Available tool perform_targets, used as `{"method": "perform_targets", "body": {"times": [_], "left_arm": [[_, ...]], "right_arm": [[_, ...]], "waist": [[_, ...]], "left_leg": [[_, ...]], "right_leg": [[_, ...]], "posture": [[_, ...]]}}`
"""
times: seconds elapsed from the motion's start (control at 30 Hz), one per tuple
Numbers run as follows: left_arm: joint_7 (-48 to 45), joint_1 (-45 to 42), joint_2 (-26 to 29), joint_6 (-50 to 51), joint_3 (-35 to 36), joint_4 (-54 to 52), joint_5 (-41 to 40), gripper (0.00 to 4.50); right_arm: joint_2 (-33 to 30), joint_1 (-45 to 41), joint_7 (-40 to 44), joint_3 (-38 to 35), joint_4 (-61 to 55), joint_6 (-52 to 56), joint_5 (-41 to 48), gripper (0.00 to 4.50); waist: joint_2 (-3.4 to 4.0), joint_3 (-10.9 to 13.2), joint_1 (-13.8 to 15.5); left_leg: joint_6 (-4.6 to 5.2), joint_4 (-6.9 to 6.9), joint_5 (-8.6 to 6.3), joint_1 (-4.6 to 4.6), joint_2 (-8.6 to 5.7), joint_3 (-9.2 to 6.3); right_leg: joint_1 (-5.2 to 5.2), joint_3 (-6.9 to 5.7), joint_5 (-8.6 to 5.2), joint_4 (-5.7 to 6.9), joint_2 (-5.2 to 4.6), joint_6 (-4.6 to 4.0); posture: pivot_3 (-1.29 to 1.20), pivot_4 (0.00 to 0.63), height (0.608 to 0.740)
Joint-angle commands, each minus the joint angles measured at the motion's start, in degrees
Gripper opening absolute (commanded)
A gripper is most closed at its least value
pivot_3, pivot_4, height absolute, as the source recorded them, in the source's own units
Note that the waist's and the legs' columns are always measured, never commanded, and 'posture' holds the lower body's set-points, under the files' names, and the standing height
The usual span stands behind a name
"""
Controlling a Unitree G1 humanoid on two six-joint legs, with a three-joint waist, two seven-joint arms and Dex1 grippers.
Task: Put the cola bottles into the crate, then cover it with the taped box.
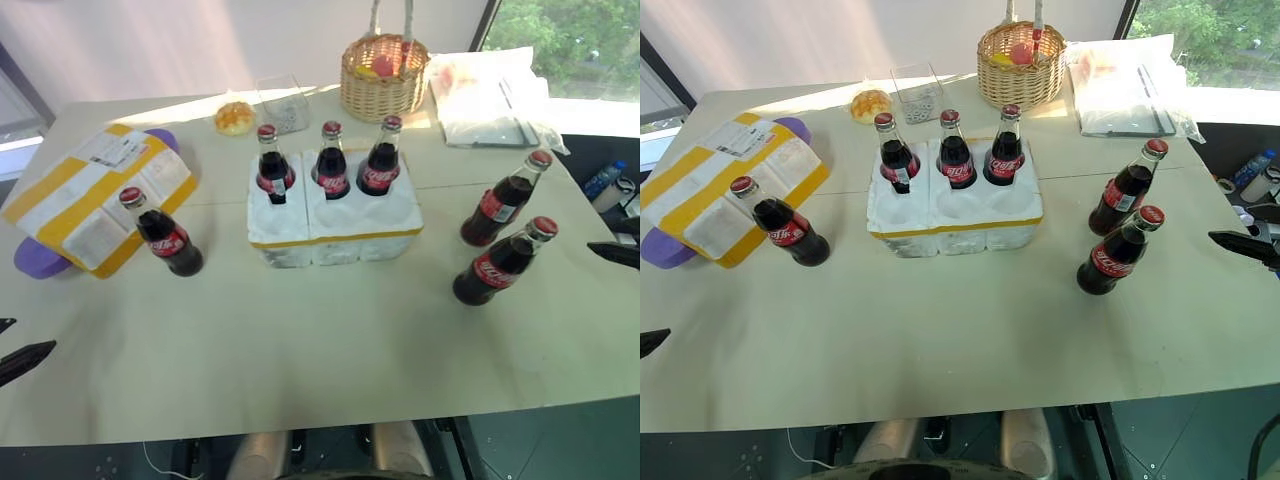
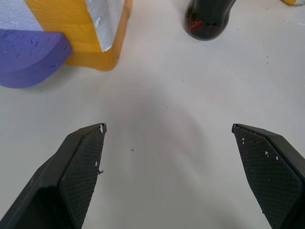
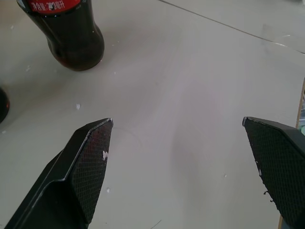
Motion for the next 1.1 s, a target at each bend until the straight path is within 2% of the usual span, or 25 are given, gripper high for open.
{"method": "perform_targets", "body": {"times": [0.03, 0.57, 0.67, 0.9, 1.03, 1.1], "left_arm": [[0.43, 0.06, 0.08, -0.67, 2.0, -0.13, -0.4, 4.43], [2.18, -3.72, 0.85, -0.68, 0.15, 0.8, -0.94, 4.43], [0.67, -4.6, 1.58, 0.18, -0.33, -0.84, -2.35, 4.43], [0.71, -11.94, 4.25, -0.76, -7.13, -1.7, -3.09, 4.43], [1.59, -16.67, 4.35, -1.35, -11.34, -1.46, -2.69, 4.43], [2.19, -19.03, 3.98, -1.94, -14.08, -1.09, -2.22, 4.43]], "right_arm": [[-0.77, -0.89, -0.02, -0.91, 0.15, -1.0, 0.28, 4.5], [-0.93, -1.07, -0.47, -1.64, 0.7, -0.01, 0.84, 4.5], [-2.59, -3.14, 1.97, -1.33, 0.29, 1.17, 0.86, 4.5], [-6.2, -19.18, 8.95, 3.68, -0.29, 5.41, -2.56, 4.5], [-5.54, -31.82, 14.53, 8.63, -1.78, 7.6, -5.29, 4.5], [-3.91, -39.07, 16.54, 11.87, -4.31, 11.68, -2.99, 4.5]], "waist": [[0.0, 0.0, -0.03], [0.0, -0.01, -0.15], [0.01, -0.01, -0.14], [0.19, -0.01, -0.09], [0.2, 0.02, -0.29], [0.28, 0.06, -0.49]], "left_leg": [[0.0, 0.02, 0.0, 0.0, 0.0, 0.0], [0.07, 0.67, -0.05, 0.0, 0.03, 0.0], [0.08, 0.68, -0.05, 0.0, 0.03, 0.02], [0.07, 0.73, -0.05, 0.0, 0.03, 0.07], [0.06, 0.71, -0.06, -0.01, 0.04, 0.12], [0.06, 0.71, -0.06, -0.03, 0.04, 0.18]], "right_leg": [[0.01, 0.0, 0.0, 0.01, 0.0, 0.0], [0.2, 0.0, 0.1, 0.26, 0.03, -0.03], [0.18, 0.0, 0.11, 0.28, 0.03, -0.03], [0.14, 0.01, 0.11, 0.4, 0.04, -0.03], [0.08, -0.01, 0.12, 0.39, 0.07, -0.01], [0.03, 0.01, 0.2, 0.41, 0.08, 0.13]], "posture": [[0.0, 0.15, 0.74], [0.0, 0.15, 0.74], [0.0, 0.15, 0.74], [0.0, 0.15, 0.74], [0.0, 0.15, 0.74], [0.0, 0.15, 0.74]]}}
